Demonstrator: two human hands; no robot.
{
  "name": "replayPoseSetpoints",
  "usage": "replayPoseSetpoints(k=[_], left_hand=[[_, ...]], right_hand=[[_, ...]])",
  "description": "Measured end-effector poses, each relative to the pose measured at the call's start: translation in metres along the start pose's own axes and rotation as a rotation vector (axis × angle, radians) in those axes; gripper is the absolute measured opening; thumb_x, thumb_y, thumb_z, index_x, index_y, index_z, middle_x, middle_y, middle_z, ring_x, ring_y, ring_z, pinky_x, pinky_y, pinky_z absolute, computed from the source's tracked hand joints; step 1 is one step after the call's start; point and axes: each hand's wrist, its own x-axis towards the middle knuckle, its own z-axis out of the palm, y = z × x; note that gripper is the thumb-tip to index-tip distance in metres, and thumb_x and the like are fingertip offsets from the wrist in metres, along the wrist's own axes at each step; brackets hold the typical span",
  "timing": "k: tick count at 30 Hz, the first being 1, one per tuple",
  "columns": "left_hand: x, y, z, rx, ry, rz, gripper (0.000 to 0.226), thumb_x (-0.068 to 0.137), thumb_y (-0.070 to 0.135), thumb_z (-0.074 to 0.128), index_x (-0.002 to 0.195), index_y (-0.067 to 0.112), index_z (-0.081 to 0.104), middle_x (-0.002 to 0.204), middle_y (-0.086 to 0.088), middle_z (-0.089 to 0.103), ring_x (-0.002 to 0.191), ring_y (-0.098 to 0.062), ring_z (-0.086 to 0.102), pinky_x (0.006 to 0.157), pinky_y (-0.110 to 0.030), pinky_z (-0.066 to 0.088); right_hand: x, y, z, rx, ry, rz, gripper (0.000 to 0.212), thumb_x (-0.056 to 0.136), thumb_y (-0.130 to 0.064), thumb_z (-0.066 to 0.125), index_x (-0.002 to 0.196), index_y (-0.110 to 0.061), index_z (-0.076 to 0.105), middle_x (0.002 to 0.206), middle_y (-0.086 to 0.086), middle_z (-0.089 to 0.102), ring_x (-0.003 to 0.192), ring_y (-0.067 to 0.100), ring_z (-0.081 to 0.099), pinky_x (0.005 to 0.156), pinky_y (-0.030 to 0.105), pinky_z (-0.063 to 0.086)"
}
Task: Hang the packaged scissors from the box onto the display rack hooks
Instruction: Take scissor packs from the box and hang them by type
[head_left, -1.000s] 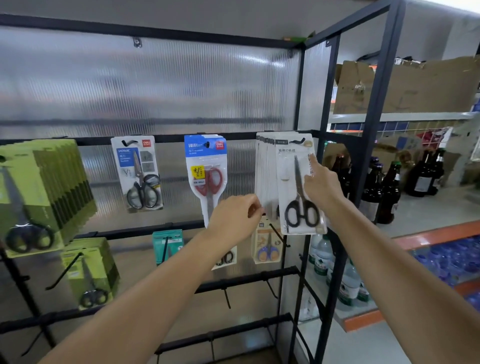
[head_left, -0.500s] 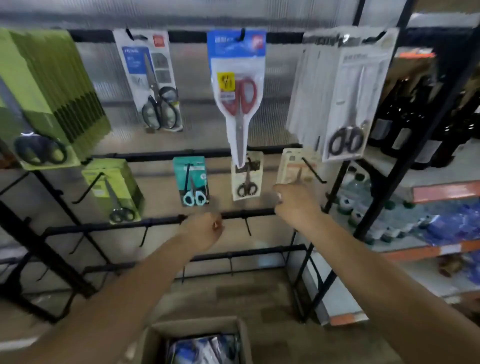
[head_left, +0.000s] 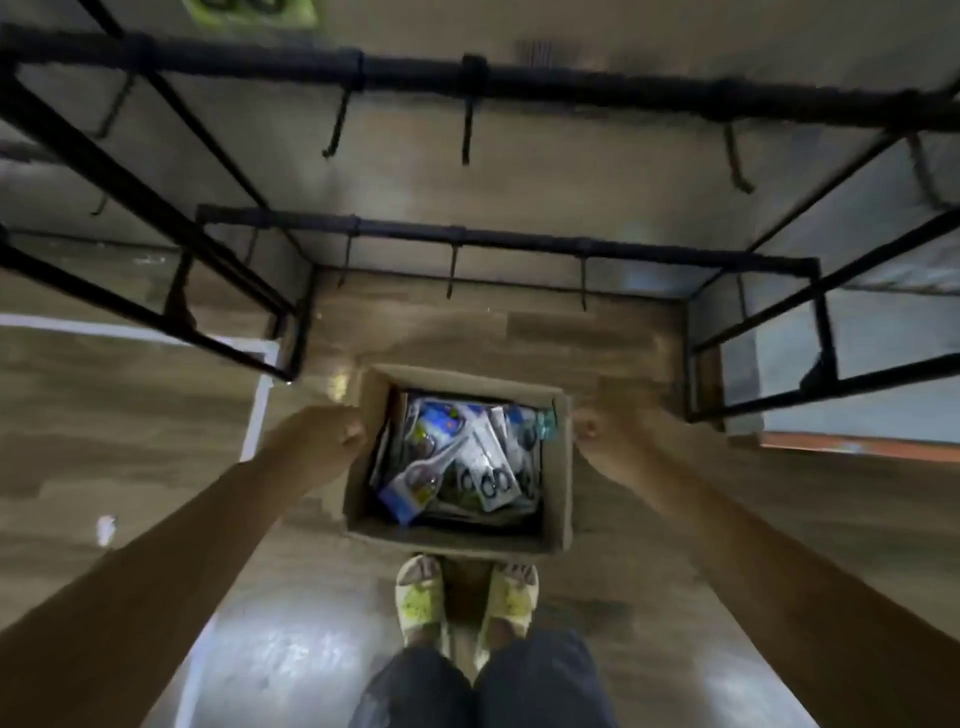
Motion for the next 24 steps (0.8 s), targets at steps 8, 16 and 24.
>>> replayPoseSetpoints(k=[8, 16, 24], left_hand=[[0.139, -0.093, 0.198, -0.041, -0.147, -0.076, 0.017, 0.092, 0.018, 0.053, 0.099, 0.008, 0.064, 0.104, -0.015, 0.066, 0.099, -0.031, 0.059, 0.081, -0.032, 0.044], [0.222, -0.125, 0.373, -0.103, -0.237, 0.079, 0.022, 0.094, 0.012, 0.05, 0.113, 0.018, 0.059, 0.114, -0.003, 0.058, 0.102, -0.017, 0.056, 0.085, -0.025, 0.044], [0.256, -0.141, 0.394, -0.041, -0.123, 0.138, 0.012, 0.09, 0.008, 0.053, 0.091, 0.005, 0.064, 0.099, -0.014, 0.06, 0.094, -0.026, 0.053, 0.08, -0.03, 0.037]], right_hand=[[0.167, 0.097, 0.191, 0.263, 0.01, 0.312, 0.013, 0.089, -0.009, 0.056, 0.096, -0.006, 0.066, 0.1, 0.013, 0.066, 0.096, 0.028, 0.061, 0.073, 0.024, 0.045], [0.309, 0.189, 0.31, 0.44, 0.136, 0.538, 0.025, 0.098, -0.01, 0.038, 0.083, -0.007, 0.058, 0.091, 0.018, 0.056, 0.081, 0.024, 0.05, 0.063, 0.025, 0.037], [0.332, 0.193, 0.326, 0.617, 0.143, 0.544, 0.033, 0.087, -0.024, 0.065, 0.107, 0.003, 0.066, 0.105, 0.018, 0.065, 0.094, 0.026, 0.058, 0.083, 0.034, 0.046]])
